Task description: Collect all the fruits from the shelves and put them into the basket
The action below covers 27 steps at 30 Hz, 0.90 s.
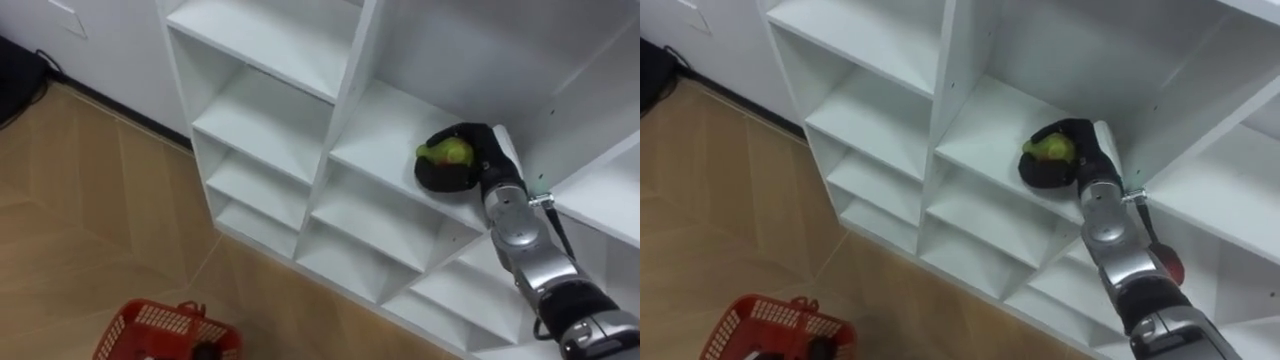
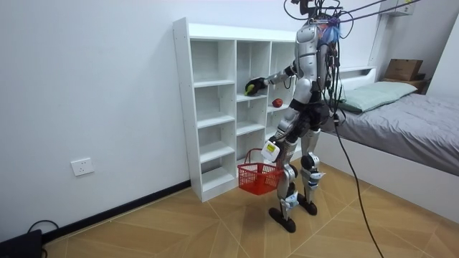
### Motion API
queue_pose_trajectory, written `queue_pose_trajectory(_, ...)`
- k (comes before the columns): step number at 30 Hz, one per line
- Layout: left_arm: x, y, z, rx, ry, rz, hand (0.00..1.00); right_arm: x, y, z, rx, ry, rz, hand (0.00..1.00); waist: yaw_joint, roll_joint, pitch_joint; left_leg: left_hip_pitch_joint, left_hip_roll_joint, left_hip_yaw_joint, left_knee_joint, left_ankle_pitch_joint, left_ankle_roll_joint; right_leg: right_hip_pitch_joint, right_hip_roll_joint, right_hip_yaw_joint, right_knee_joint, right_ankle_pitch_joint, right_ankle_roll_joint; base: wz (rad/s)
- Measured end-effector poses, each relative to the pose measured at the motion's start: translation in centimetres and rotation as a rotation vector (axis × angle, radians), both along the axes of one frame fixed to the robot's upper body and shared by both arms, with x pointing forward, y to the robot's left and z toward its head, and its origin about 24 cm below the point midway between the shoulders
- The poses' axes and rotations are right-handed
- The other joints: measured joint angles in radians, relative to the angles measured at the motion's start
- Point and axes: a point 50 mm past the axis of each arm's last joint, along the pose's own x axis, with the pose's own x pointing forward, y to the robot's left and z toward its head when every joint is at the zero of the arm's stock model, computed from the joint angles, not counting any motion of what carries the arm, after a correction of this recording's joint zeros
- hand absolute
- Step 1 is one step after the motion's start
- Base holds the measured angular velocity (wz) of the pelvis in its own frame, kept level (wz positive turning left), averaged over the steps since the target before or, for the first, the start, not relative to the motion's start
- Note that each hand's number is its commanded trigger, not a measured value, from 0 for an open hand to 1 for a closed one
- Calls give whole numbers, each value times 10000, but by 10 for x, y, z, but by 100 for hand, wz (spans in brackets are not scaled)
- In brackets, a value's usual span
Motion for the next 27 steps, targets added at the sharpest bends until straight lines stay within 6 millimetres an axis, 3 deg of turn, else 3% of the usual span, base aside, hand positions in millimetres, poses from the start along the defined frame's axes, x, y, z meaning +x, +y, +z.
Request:
queue_pose_trajectory(4,5,-2,1,-101,-219,-17,100,-9,9,-4,-12,-16,686,100,-129,44,-85,178,21,123,-60,15,12,71,-7,136,0,-6,9,-9)
queue_pose_trajectory(10,17,-15,3,-571,-784,-38,100,-25,26,-7,185,-125,1775,100,-353,96,-113,363,69,484,-185,31,43,73,-42,363,46,-5,18,-13)
queue_pose_trajectory(12,16,-21,1,-762,-794,-48,100,-35,31,-11,417,-47,2049,100,-410,194,-121,521,90,629,-230,15,68,133,-48,489,92,-4,20,-17)
queue_pose_trajectory(15,13,-26,-1,-1008,-706,-44,100,-51,33,-18,668,80,2209,100,-530,339,-195,705,92,722,-325,6,89,218,-55,616,92,-1,43,-13)
queue_pose_trajectory(18,11,-29,-2,-1191,-688,82,100,-73,38,-29,951,715,2801,100,-919,596,-218,996,125,881,-460,0,96,413,-45,819,96,-3,52,-14)
queue_pose_trajectory(21,7,-31,-3,-1364,-613,90,100,-86,35,-40,731,1498,2953,100,-1092,827,-263,1152,191,1217,-530,3,97,382,-1,1177,128,-1,48,-34)
queue_pose_trajectory(23,3,-31,-4,-1516,-520,129,100,-90,35,-42,676,1664,3066,100,-1280,892,-311,1338,221,1391,-667,31,95,384,28,1417,143,0,46,-33)
queue_pose_trajectory(27,2,-32,-4,-1874,-698,425,100,-91,42,-33,800,1278,3518,100,-1769,900,-327,1708,289,1742,-888,46,91,531,101,1785,93,5,46,-24)
